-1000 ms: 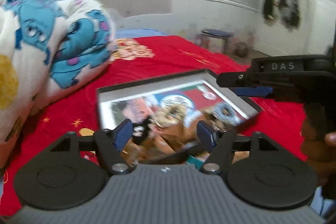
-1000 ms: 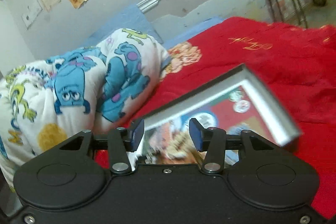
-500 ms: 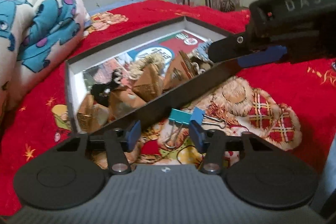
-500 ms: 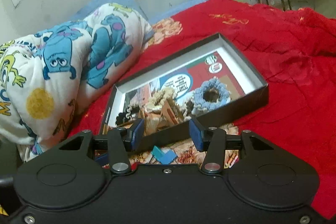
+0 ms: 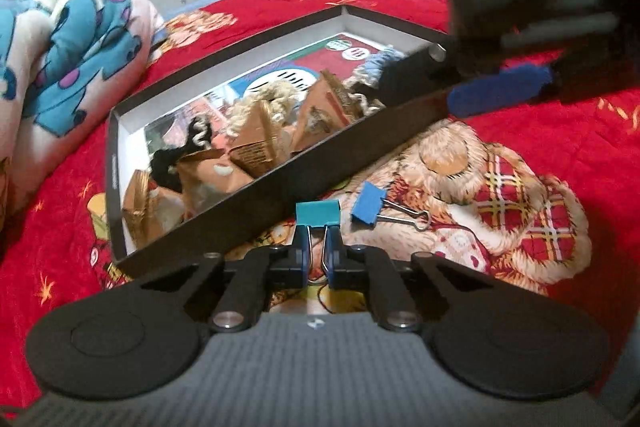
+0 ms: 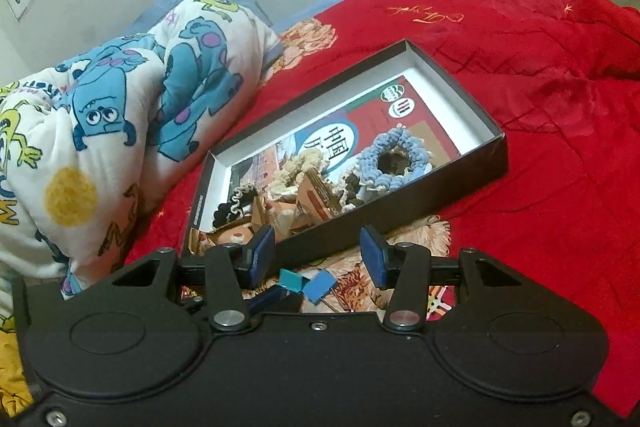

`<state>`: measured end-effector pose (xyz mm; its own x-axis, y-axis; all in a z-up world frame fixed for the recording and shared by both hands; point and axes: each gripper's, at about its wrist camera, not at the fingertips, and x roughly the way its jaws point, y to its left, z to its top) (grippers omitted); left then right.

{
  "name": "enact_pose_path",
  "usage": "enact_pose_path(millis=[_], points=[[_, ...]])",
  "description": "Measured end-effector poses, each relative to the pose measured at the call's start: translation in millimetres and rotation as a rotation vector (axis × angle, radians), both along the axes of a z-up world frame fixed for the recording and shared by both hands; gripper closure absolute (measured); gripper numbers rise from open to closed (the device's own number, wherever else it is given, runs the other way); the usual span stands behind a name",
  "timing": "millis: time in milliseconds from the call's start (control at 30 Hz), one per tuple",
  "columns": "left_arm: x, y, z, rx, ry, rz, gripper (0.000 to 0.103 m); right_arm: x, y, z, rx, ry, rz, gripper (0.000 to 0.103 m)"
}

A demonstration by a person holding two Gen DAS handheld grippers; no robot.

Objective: Organize objects
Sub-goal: 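Grasp a teal binder clip with the left tool while the right tool grasps a blue binder clip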

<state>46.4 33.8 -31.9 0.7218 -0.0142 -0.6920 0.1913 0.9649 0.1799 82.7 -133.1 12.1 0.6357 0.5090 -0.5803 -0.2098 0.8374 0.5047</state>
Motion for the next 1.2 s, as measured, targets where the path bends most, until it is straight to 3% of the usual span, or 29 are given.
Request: enact_pose_path(millis=[333,467,600,1033,1200], points=[[-2,13,5,-0.007,0.024,0.100,0.092,2,10,-14,-0.034,0.041,0.010,0.057],[-5,13,5,0.003,0.025,0.137,0.092,2,24,-21,-0.105,0.040,0.035,0.057],[-9,22,7,-0.057,0.066,0.197,0.092,2,38,-26,-0.132,0.033,0.085,0.057],[4,21,4,-0.079,0.090,0.243,0.092,11,62,-47,-0.191,0.060,0.127,0.057],[7,21,4,-0.094,0.097,0.251,0.092,14,59,-50,-0.206,0.070,0.100,0.075]])
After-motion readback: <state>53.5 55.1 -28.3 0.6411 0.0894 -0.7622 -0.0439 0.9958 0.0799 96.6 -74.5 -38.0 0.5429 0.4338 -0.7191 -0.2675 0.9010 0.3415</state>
